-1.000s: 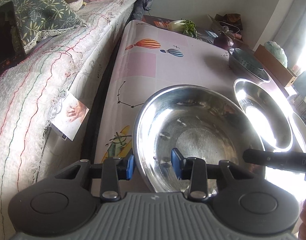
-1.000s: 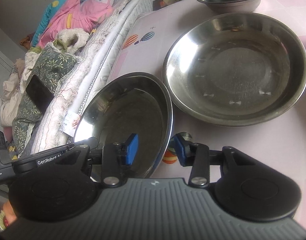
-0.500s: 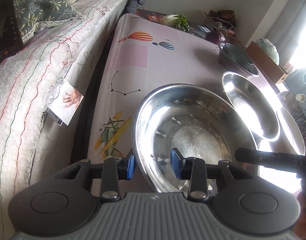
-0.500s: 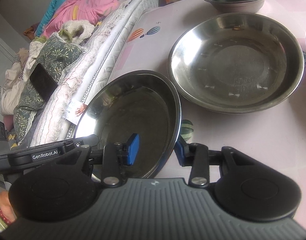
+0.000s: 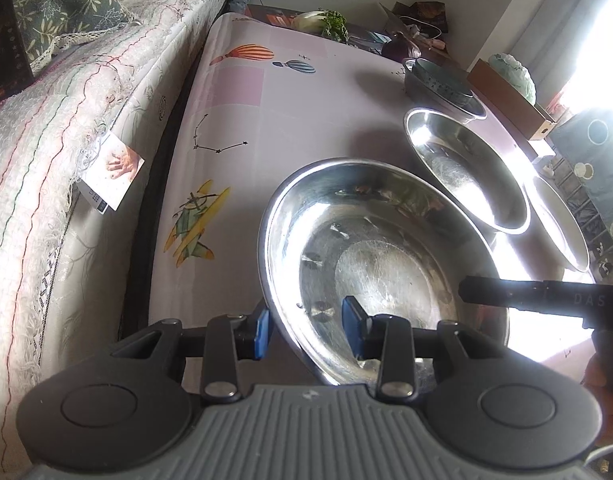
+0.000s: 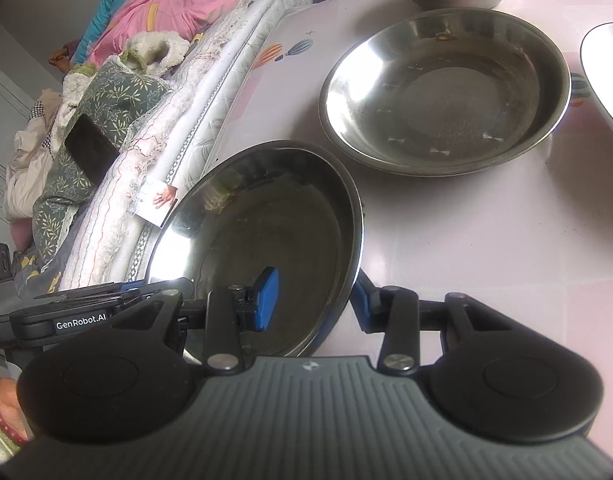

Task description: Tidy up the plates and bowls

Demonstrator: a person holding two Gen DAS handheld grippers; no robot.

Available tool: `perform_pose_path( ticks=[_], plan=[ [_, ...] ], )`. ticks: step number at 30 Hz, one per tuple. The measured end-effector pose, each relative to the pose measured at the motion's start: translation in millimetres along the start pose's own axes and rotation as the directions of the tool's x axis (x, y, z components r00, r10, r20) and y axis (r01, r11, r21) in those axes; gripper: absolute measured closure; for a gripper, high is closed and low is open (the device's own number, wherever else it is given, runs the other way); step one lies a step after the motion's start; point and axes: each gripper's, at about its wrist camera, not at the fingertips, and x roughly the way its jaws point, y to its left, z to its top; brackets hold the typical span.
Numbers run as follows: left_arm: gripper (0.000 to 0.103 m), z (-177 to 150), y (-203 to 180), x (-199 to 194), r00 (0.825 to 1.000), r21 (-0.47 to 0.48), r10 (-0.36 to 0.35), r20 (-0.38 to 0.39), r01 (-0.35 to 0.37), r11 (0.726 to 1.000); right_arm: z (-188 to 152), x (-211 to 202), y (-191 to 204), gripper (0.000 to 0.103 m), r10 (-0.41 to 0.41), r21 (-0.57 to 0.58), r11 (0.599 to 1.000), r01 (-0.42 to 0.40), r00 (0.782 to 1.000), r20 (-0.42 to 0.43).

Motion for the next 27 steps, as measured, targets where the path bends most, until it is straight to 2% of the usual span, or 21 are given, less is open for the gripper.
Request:
perform_pose_path(
  ticks=[8,27],
  plan=[
    [0.066,-9.9,-6.4,-2.2,0.999,0.000,-0.032,-0.018,0.032,0.999,-8.2,-10.3,-9.4,0.064,0.000,0.016,1.000,0.000,1.000,0.001],
    [0.064,-11.1,-11.5,2.4,0.998,-0.002,-0.050,-0.025,0.050,0.999,-8.9,-13.4,-12.7,0.063,-0.001,0.029,1.000,0.001,1.000,0.009]
  ],
)
